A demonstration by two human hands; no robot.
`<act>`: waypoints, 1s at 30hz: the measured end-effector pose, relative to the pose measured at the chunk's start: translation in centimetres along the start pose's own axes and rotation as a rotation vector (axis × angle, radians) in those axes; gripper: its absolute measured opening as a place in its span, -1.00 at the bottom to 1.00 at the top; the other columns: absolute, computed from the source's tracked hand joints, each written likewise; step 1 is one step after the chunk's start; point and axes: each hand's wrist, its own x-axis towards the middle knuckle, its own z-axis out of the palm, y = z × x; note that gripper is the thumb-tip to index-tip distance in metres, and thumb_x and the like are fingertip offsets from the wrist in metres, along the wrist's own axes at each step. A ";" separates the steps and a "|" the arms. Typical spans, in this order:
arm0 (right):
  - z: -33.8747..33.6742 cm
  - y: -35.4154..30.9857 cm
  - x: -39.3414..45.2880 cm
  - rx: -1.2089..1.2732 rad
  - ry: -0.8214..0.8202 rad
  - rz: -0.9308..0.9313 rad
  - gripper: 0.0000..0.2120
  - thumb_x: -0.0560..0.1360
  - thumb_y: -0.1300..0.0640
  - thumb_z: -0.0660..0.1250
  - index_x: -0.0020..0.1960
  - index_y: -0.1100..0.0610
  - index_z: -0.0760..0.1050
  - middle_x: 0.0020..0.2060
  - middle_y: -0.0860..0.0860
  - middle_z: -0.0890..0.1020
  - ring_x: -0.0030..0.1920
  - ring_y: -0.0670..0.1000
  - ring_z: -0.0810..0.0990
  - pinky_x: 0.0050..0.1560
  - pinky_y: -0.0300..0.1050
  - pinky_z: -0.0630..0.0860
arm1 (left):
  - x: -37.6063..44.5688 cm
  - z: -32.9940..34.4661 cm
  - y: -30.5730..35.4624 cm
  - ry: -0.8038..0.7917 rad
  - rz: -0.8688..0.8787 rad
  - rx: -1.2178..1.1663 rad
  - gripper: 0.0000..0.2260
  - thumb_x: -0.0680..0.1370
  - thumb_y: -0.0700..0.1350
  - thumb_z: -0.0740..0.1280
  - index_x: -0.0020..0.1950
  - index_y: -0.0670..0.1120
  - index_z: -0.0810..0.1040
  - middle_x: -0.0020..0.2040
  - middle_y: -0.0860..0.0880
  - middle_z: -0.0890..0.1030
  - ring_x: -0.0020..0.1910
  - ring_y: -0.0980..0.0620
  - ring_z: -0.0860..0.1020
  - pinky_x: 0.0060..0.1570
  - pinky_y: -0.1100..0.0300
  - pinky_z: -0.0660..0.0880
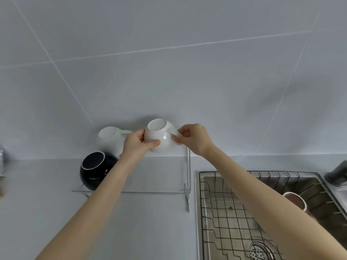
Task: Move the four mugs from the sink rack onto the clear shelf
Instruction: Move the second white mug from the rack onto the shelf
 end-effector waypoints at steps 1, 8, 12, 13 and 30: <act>0.2 0.3 0.1 0.004 -0.004 0.011 -0.75 0.40 0.08 0.42 -0.13 0.29 0.59 -0.29 0.17 0.60 -0.23 0.03 0.49 -0.16 -0.13 0.41 | 0.2 0.1 -0.3 -0.003 -0.007 0.007 -0.58 0.16 -0.04 0.48 -0.04 -0.16 0.58 0.01 -0.17 0.67 0.05 -0.14 0.61 0.16 -0.14 0.50; 1.3 1.0 0.9 -0.046 0.001 0.029 -0.73 0.41 0.08 0.40 -0.11 0.32 0.59 -0.26 0.19 0.62 -0.23 0.04 0.49 -0.26 -0.18 0.40 | 1.0 0.8 -1.9 0.015 -0.032 -0.002 -0.55 0.17 -0.03 0.48 0.01 -0.14 0.58 0.03 -0.13 0.66 0.07 -0.08 0.60 0.19 -0.12 0.49; 1.4 0.7 1.2 -0.152 -0.003 0.009 -0.74 0.41 0.15 0.38 -0.13 0.38 0.58 -0.14 0.29 0.66 -0.18 0.20 0.56 -0.14 -0.01 0.51 | 1.1 1.0 -2.3 0.017 -0.035 -0.008 -0.53 0.13 0.00 0.48 -0.01 -0.12 0.58 0.04 -0.16 0.66 0.09 -0.11 0.60 0.20 -0.13 0.48; 1.4 0.6 1.3 -0.186 -0.007 0.007 -0.75 0.40 0.18 0.36 -0.13 0.40 0.58 -0.17 0.30 0.65 -0.19 0.22 0.54 -0.15 0.02 0.51 | 1.2 1.0 -2.4 0.018 -0.033 -0.005 -0.54 0.13 -0.01 0.48 -0.01 -0.10 0.58 0.04 -0.16 0.66 0.10 -0.11 0.59 0.20 -0.13 0.48; -5.0 0.9 -2.3 -0.166 0.008 0.016 -0.50 0.48 0.19 0.31 0.38 0.16 0.26 0.29 0.17 0.47 0.26 0.11 0.46 0.25 -0.09 0.40 | -1.4 5.2 4.1 0.034 0.307 0.568 -0.29 0.38 -0.07 0.43 0.43 -0.13 0.16 0.49 -0.14 0.22 0.47 -0.09 0.19 0.39 0.07 0.17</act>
